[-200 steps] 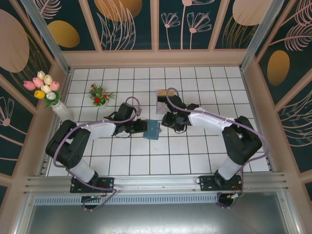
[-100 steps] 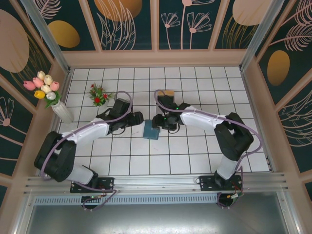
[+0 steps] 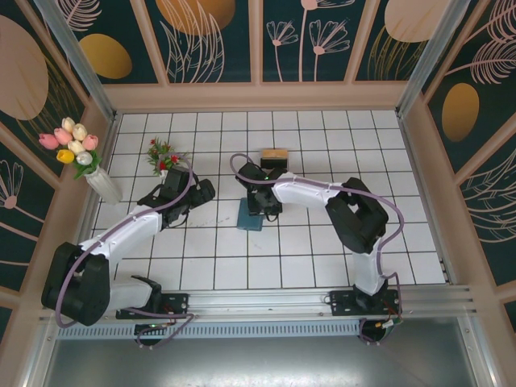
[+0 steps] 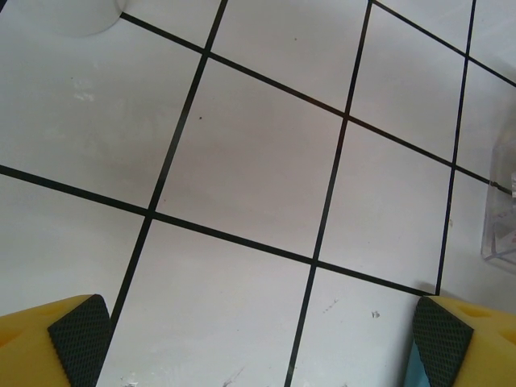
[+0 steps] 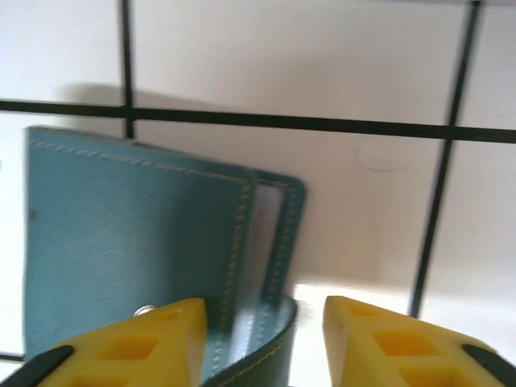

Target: Take the credit cards out of the card holder

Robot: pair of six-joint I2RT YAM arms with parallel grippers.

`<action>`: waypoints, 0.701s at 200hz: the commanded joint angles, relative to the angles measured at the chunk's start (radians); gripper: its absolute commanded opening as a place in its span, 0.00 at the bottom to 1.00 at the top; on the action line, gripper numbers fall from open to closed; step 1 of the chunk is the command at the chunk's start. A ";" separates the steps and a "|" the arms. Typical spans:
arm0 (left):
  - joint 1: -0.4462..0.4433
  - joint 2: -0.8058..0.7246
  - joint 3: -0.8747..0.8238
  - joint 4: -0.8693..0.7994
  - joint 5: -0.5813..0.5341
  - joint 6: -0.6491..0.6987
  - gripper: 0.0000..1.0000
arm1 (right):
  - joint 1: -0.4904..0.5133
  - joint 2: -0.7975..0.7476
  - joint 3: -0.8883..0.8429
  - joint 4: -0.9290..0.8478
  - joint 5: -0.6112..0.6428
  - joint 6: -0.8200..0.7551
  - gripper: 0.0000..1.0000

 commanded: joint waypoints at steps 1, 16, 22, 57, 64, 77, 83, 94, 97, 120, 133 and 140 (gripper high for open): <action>0.001 0.002 -0.013 0.001 0.015 -0.007 0.98 | 0.004 0.003 0.039 -0.107 0.105 0.034 0.38; 0.001 0.010 -0.012 0.011 0.033 -0.003 0.98 | 0.004 -0.008 0.029 -0.110 0.107 0.043 0.31; 0.001 0.013 -0.010 0.015 0.041 0.005 0.98 | 0.004 -0.015 0.020 -0.106 0.103 0.047 0.27; 0.001 0.019 0.006 0.024 0.079 0.037 0.98 | -0.002 -0.052 -0.019 -0.074 0.060 0.068 0.07; 0.001 0.021 0.007 0.026 0.092 0.041 0.98 | -0.004 -0.063 -0.022 -0.069 0.050 0.070 0.04; 0.001 0.020 0.007 0.036 0.134 0.058 0.98 | -0.009 -0.097 -0.026 -0.052 0.027 0.070 0.01; 0.000 0.018 0.006 0.041 0.159 0.064 0.99 | -0.014 -0.115 -0.027 -0.045 0.014 0.068 0.01; 0.001 0.010 -0.006 0.054 0.207 0.071 0.99 | -0.026 -0.154 -0.031 -0.035 -0.011 0.070 0.01; 0.000 0.006 -0.012 0.061 0.222 0.071 0.98 | -0.030 -0.166 -0.032 -0.032 -0.018 0.068 0.01; -0.005 -0.025 -0.072 0.141 0.344 0.057 0.99 | -0.071 -0.258 -0.060 0.010 -0.095 0.057 0.02; -0.022 -0.032 -0.091 0.169 0.374 0.049 0.98 | -0.097 -0.295 -0.082 0.038 -0.171 0.042 0.02; -0.035 -0.031 -0.095 0.176 0.378 0.047 0.98 | -0.108 -0.308 -0.090 0.051 -0.202 0.034 0.02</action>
